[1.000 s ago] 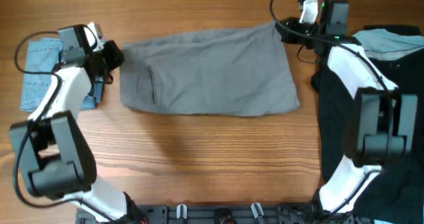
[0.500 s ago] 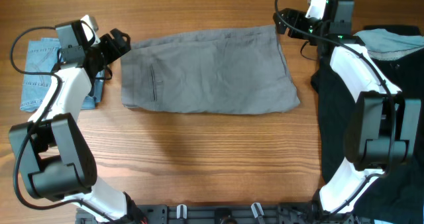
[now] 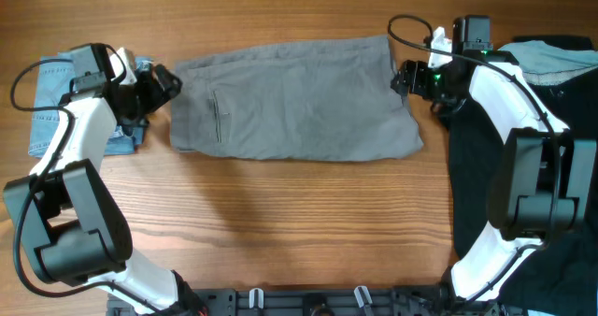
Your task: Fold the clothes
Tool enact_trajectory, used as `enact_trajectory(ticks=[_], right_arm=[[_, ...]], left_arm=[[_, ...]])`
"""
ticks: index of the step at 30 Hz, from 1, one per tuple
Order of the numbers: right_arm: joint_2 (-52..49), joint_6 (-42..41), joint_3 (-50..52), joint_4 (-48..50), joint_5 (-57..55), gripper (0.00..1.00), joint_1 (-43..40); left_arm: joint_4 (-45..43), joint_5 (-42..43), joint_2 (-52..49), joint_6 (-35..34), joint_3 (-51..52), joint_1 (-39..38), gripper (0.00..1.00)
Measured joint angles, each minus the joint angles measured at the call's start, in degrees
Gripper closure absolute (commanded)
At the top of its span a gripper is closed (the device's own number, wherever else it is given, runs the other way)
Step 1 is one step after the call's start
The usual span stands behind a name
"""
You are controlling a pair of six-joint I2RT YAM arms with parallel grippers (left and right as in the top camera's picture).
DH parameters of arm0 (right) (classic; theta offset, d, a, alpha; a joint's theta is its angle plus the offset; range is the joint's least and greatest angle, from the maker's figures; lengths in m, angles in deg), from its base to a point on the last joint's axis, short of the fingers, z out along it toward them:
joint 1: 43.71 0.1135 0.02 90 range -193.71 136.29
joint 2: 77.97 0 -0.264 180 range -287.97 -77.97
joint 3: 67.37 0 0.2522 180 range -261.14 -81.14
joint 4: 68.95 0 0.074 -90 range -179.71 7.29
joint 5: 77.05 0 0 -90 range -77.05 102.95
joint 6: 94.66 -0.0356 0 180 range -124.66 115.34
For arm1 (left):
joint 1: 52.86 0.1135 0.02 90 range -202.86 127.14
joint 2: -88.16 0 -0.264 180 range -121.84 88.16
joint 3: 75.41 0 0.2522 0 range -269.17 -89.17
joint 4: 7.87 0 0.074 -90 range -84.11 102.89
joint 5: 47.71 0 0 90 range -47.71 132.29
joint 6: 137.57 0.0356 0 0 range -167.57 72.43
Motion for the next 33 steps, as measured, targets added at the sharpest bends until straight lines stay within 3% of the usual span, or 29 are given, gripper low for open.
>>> enact_trajectory(ticks=[3, 8, 10, 11, 12, 13, 15, 17, 23, 28, 33], right_arm=[[0.00, -3.85, 0.15, 11.87, 2.16, 0.39, 0.07], [-0.81, -7.04, 0.11, 22.43, 2.58, 0.36, 1.86], [-2.47, -7.50, 0.11, 22.69, 2.60, 0.40, 3.19], [-3.17, -7.89, 0.09, 21.31, 2.67, 0.45, 3.61], [-3.50, -8.48, 0.09, 19.50, 3.02, 0.55, 3.69], [-3.61, -8.83, 0.11, 17.18, 3.91, 0.66, 3.56], [-3.56, -8.68, 0.11, 14.10, 7.48, 0.83, 2.95], [-3.56, -8.46, 0.11, 10.34, 13.86, 0.91, 2.29], [-3.48, -8.24, 1.05, -3.17, 22.27, 0.94, 6.08], [-3.39, -11.02, 7.06, -10.01, 10.67, 0.94, 9.60], [-2.14, -16.41, 7.56, -11.78, 1.92, 0.94, 0.55]], left_arm=[[-7.72, 3.43, -0.02, -0.70, 0.13, -0.02, 0.26], [-10.08, 6.19, -0.02, -4.37, 0.07, -0.02, 0.24], [-8.15, 7.02, -0.02, -5.03, 0.07, -0.02, 0.23], [-6.88, 7.26, -0.02, -5.07, 0.07, -0.02, 0.28], [-5.44, 7.30, -0.02, -4.94, 0.04, -0.02, 0.42], [-3.52, 7.15, -0.02, -4.63, 0.07, -0.02, 0.63], [-0.83, 6.82, -0.02, -4.52, 0.07, -0.02, 0.96], [2.75, 6.47, -0.02, -4.46, 0.07, -0.22, 0.96], [10.38, 5.97, -0.02, 1.01, 0.07, -5.90, 0.96], [12.50, -4.98, -0.85, 4.00, 2.60, -11.04, 0.96], [10.62, -6.80, -2.95, 4.11, 4.74, -9.03, 0.86]])
